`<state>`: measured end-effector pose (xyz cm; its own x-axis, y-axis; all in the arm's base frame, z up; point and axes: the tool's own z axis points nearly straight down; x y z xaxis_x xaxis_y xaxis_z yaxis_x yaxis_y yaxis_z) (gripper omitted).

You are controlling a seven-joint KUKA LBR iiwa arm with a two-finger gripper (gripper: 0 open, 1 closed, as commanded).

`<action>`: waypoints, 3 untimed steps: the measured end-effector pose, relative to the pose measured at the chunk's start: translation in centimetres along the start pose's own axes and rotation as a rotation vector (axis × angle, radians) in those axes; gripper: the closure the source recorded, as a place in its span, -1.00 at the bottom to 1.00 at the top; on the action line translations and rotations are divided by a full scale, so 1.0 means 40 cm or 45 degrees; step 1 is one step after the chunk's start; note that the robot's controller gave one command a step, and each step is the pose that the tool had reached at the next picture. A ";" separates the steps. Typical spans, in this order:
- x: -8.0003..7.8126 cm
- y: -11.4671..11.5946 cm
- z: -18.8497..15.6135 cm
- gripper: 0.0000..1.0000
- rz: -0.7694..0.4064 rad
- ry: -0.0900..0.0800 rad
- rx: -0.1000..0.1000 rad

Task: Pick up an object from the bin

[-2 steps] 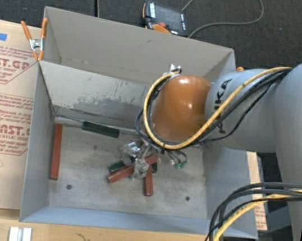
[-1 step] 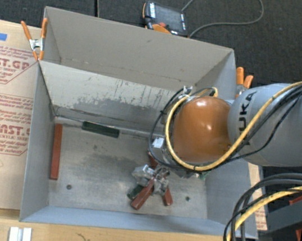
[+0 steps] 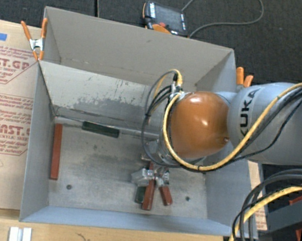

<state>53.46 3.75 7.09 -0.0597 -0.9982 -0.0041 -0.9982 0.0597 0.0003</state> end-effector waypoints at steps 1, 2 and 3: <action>0.107 0.025 0.001 1.00 -0.657 0.001 0.001; 0.106 0.027 0.003 -1.00 -0.656 0.000 -0.002; 0.107 0.027 0.002 1.00 -0.656 0.000 -0.003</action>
Offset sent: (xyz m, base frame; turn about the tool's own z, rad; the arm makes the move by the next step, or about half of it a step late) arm -0.0126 -0.0437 -0.0009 -0.5176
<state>52.14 -0.44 6.97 0.4399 -0.8981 -0.0044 -0.8981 -0.4399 0.0004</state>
